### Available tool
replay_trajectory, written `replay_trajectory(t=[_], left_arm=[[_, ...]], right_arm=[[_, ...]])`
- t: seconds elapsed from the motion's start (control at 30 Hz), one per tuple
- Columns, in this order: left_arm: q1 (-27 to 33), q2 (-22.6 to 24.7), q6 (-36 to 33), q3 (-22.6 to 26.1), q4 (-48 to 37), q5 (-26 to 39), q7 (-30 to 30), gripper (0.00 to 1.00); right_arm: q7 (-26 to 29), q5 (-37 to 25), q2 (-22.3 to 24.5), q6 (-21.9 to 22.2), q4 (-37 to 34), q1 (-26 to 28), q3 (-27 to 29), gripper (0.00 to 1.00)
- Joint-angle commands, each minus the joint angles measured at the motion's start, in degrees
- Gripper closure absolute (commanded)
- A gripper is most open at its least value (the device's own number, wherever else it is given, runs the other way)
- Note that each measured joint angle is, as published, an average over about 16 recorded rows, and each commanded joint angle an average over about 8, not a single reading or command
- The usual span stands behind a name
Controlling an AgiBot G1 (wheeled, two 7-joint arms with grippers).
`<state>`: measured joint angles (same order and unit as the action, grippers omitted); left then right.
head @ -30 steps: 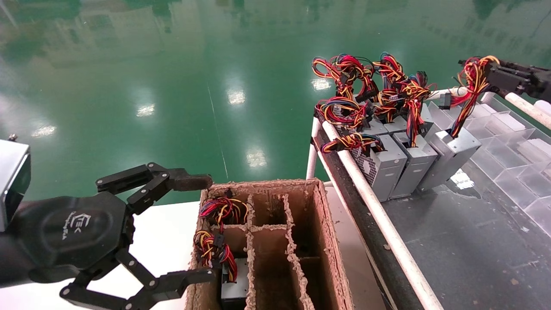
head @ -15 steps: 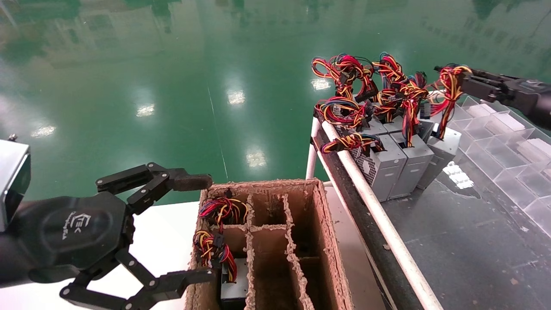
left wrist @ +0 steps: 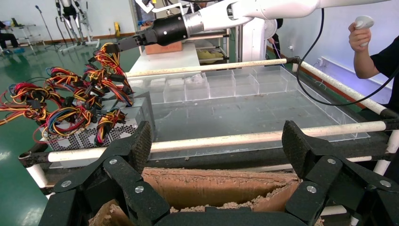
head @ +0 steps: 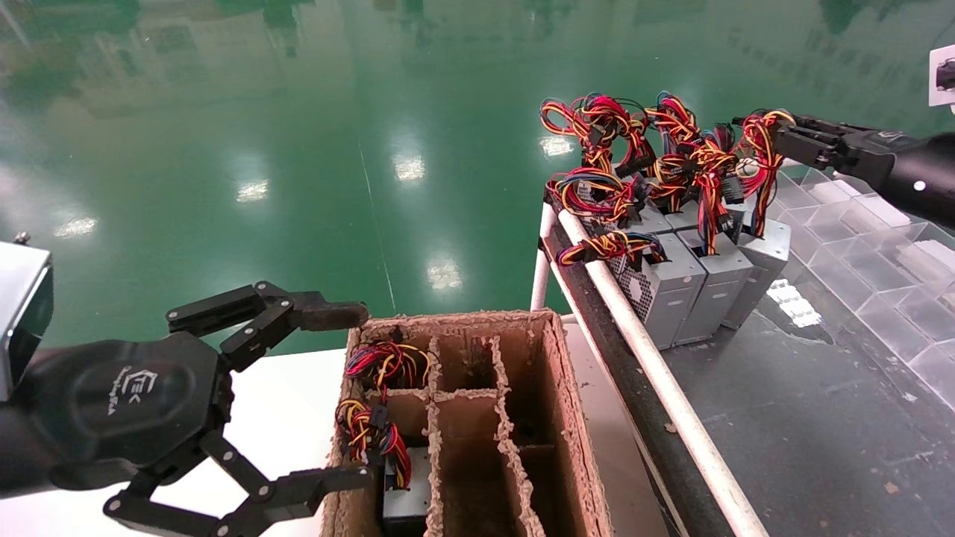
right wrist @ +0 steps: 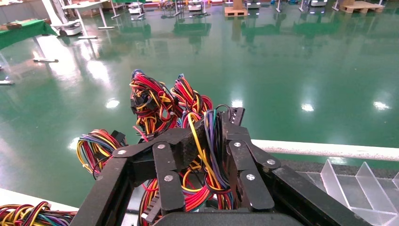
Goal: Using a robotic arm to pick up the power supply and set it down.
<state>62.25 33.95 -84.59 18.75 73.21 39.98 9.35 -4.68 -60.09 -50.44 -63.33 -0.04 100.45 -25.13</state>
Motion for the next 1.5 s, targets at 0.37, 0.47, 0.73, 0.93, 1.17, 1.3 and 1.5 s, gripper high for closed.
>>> replay_trajectory(t=[0.37,0.47,0.73,0.93,1.17,1.3,1.5], left_arm=[[0.0,-0.01,0.01,0.02,0.0,-0.01,-0.01,0.0],[0.01,-0.01,0.01,0.02,0.0,-0.02,-0.01,0.0],[0.01,-0.01,0.01,0.04,0.0,-0.02,-0.02,0.0],[0.01,-0.02,0.02,0.04,0.0,-0.03,-0.02,0.0],[0.0,-0.02,0.04,0.05,-0.01,-0.04,-0.03,0.0],[0.0,-0.02,0.04,0.05,-0.03,-0.05,-0.03,0.0],[0.01,-0.02,0.03,0.06,-0.05,-0.06,-0.04,0.0]], right_arm=[[0.16,-0.99,0.9,-0.05,0.11,0.56,-0.69,0.0],[0.2,-1.4,1.11,-0.09,0.22,0.88,-0.98,0.0],[-0.25,-2.22,2.28,-0.39,0.73,2.09,-1.56,0.0],[-1.47,-1.59,3.83,-2.2,1.43,2.87,-1.12,0.0],[-4.15,1.58,6.05,-8.6,3.56,2.65,1.0,0.0],[-4.24,2.75,6.82,-10.64,6.35,1.11,1.65,0.0],[-2.3,4.27,7.66,-11.79,12.98,-2.82,2.39,0.0]])
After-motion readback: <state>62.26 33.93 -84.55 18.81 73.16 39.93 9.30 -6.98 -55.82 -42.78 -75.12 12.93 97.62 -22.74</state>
